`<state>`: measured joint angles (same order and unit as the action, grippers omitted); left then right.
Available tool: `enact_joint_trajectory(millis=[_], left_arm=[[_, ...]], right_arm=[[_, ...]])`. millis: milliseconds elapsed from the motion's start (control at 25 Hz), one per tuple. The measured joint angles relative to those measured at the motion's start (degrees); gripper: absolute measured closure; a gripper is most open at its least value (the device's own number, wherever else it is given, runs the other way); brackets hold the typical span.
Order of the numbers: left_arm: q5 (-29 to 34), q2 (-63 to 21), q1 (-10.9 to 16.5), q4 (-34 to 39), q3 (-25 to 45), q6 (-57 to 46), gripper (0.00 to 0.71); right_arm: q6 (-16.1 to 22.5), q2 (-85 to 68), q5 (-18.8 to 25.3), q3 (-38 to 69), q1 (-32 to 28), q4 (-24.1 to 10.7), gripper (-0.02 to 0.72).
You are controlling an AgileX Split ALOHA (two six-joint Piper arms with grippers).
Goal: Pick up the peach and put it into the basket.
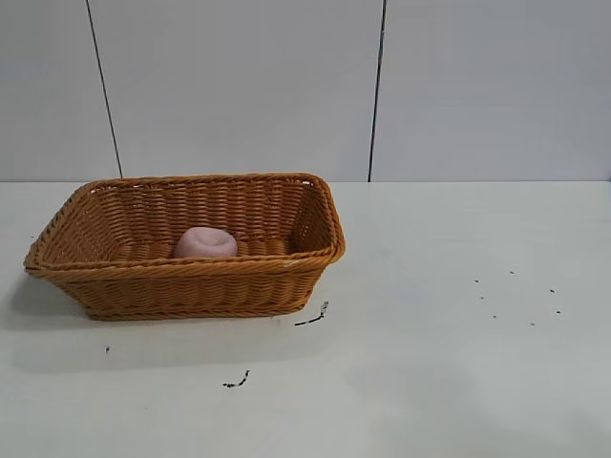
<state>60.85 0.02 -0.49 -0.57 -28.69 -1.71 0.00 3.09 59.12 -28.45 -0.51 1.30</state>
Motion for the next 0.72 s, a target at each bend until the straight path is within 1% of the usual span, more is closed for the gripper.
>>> enact_joint_trajectory(millis=[200,720], left_arm=[[0.0,0.0,0.0,0.0,0.0,0.0,0.017],[0.0,0.0,0.0,0.0,0.0,0.0,0.017]], right_arm=[[0.0,-3.3,-0.2,0.1,0.0,0.0,0.008],[0.0,-3.3,-0.2,0.1,0.0,0.0,0.008]])
